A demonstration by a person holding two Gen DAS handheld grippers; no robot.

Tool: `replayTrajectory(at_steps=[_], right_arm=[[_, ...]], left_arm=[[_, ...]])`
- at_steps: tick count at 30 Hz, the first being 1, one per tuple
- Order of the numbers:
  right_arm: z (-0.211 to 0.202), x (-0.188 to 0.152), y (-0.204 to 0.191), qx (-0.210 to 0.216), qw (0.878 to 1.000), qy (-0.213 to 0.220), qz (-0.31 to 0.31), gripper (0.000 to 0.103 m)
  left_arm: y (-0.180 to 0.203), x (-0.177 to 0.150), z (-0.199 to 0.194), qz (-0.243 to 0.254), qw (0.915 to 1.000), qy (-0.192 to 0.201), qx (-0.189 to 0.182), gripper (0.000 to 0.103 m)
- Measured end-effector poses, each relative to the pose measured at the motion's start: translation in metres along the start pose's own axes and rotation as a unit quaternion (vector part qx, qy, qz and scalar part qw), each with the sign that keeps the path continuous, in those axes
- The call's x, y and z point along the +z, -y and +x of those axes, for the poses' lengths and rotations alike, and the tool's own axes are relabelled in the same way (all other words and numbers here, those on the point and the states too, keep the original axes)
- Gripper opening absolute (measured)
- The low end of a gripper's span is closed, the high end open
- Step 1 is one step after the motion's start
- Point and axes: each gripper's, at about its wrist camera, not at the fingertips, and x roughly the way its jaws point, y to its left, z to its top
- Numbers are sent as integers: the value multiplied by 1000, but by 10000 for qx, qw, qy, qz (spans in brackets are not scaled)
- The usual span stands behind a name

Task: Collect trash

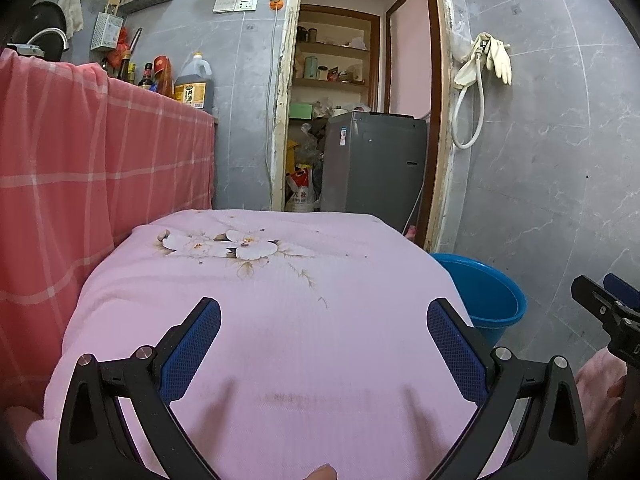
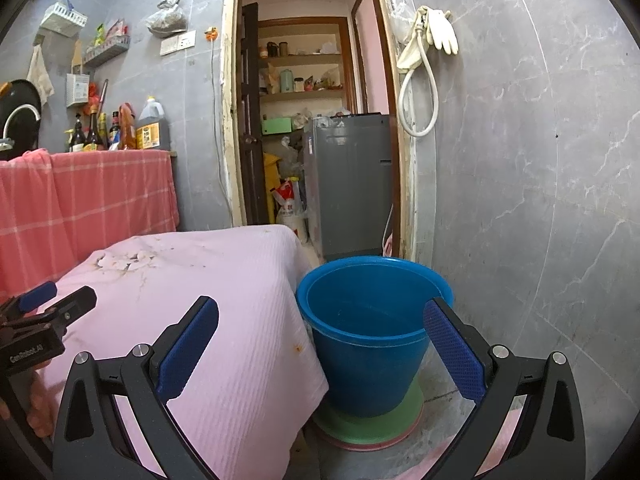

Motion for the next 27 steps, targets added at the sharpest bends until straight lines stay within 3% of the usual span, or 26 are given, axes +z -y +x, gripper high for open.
replayTrajectory(at_steps=[27], right_arm=[[1, -1, 6, -169, 9998, 32, 138, 103]], left_arm=[[2, -6, -1, 118, 9999, 30, 72, 101]])
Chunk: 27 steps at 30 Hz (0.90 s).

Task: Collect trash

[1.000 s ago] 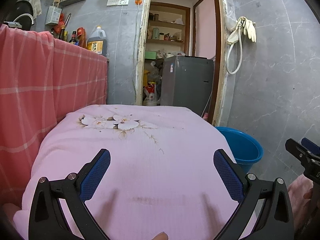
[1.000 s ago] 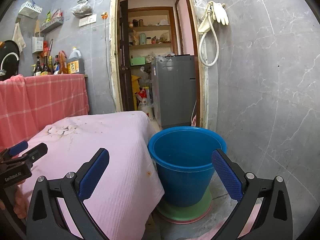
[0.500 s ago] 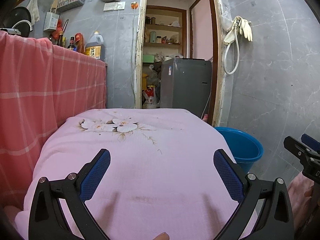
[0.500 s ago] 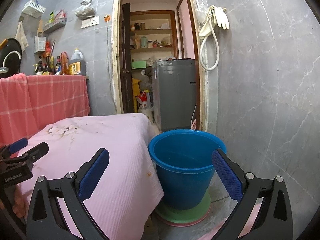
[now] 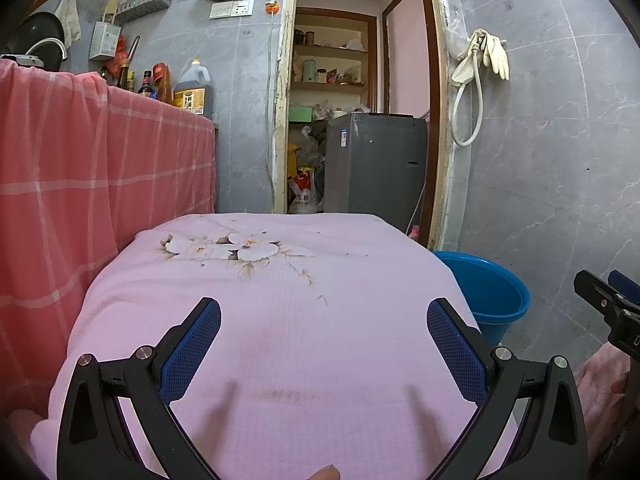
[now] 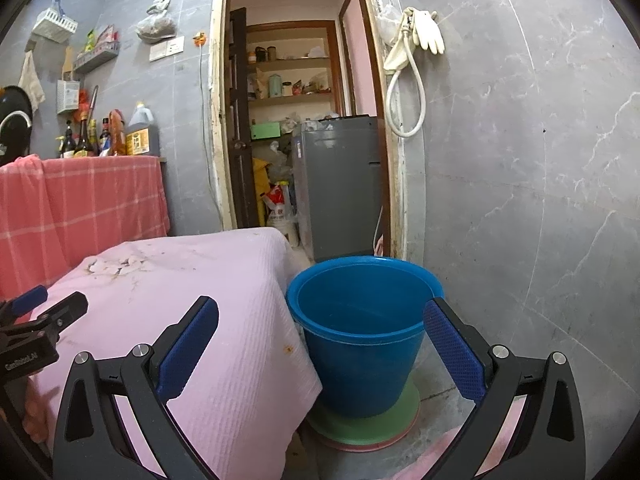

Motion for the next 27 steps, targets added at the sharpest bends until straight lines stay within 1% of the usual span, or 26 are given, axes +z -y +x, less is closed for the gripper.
replayTrajectory(at_steps=[27], right_arm=[[2, -1, 0, 22, 10000, -50, -32, 103]], left_arm=[[1, -1, 1, -7, 10000, -32, 30, 101]])
